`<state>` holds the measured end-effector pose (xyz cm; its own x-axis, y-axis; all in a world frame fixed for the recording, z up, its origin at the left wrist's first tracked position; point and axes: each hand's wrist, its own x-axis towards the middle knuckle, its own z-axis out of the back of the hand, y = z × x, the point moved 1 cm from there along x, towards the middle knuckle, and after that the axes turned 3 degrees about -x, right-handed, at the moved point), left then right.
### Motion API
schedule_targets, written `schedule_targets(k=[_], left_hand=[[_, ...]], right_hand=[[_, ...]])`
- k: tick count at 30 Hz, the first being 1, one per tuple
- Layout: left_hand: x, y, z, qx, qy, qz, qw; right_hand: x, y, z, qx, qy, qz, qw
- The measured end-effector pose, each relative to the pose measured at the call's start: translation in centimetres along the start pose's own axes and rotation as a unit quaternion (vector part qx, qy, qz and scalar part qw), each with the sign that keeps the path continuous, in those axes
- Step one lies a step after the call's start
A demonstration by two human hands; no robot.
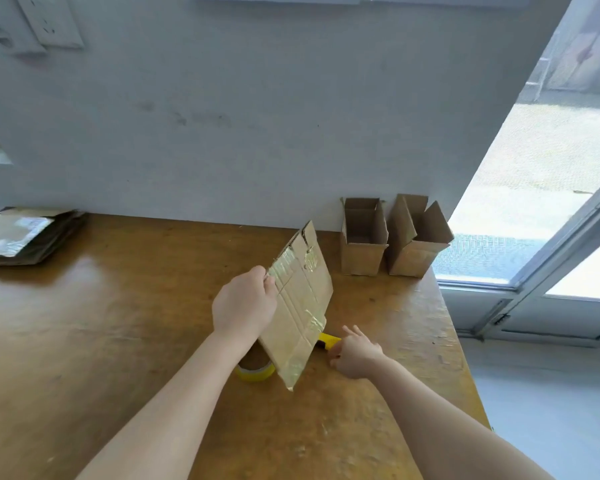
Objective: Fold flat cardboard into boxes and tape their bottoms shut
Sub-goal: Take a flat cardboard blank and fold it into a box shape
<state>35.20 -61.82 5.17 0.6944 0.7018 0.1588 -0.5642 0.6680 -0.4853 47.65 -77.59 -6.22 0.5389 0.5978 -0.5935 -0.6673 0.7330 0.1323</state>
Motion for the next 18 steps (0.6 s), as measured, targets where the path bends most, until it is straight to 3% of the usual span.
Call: schedule_targets(k=[4,10,16,18], left_hand=[[0.7,0.0,0.0,0.010,-0.003,-0.002,1.000],[2.5,-0.9,-0.3,0.007,-0.017,-0.036,0.999],[2.9,-2.4,-2.1,0.057,-0.015,-0.097,0.994],[2.4,-2.8,-2.9,0.075,0.001,-0.115,0.991]], right_hand=[[0.4,-0.4,-0.8,-0.047,0.030,0.019,0.998],[0.2,-0.2,-0.4,-0.021,-0.020,0.001,1.000],[0.0,-0.6,-0.8,0.039,0.067,0.043,0.996],[-0.1,-0.9,-0.1,0.109,-0.006,0.013,0.994]])
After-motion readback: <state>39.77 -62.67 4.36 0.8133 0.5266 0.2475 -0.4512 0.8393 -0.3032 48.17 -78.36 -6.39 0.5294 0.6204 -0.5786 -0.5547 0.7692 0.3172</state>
